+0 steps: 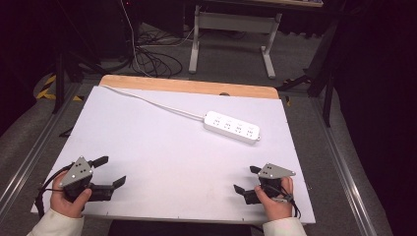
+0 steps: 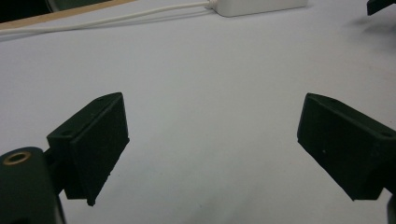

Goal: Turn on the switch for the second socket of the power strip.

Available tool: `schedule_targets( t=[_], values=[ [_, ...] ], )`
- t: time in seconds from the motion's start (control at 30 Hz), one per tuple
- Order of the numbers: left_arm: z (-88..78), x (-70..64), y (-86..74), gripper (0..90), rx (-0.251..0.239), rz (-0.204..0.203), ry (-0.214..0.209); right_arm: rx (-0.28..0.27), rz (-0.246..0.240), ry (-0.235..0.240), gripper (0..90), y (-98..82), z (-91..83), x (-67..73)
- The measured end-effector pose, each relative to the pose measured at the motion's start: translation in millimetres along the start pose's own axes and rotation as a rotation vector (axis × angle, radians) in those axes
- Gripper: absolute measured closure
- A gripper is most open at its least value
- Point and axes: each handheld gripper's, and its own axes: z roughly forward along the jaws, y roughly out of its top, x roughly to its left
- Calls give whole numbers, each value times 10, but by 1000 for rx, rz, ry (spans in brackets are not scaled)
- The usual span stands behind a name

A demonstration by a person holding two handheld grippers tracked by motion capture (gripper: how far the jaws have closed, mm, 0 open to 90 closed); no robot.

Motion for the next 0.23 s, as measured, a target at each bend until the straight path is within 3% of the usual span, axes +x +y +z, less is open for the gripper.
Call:
schedule_targets(
  t=[0.17, 0.23],
  values=[
    [3, 52, -26, 101, -25, 8, -38, -5, -7, -27, 77, -3, -35, -29],
    [5, 59, -28, 101, -26, 11, -32, -5, -14, -33, 74, -7, -42, -44]
  ],
)
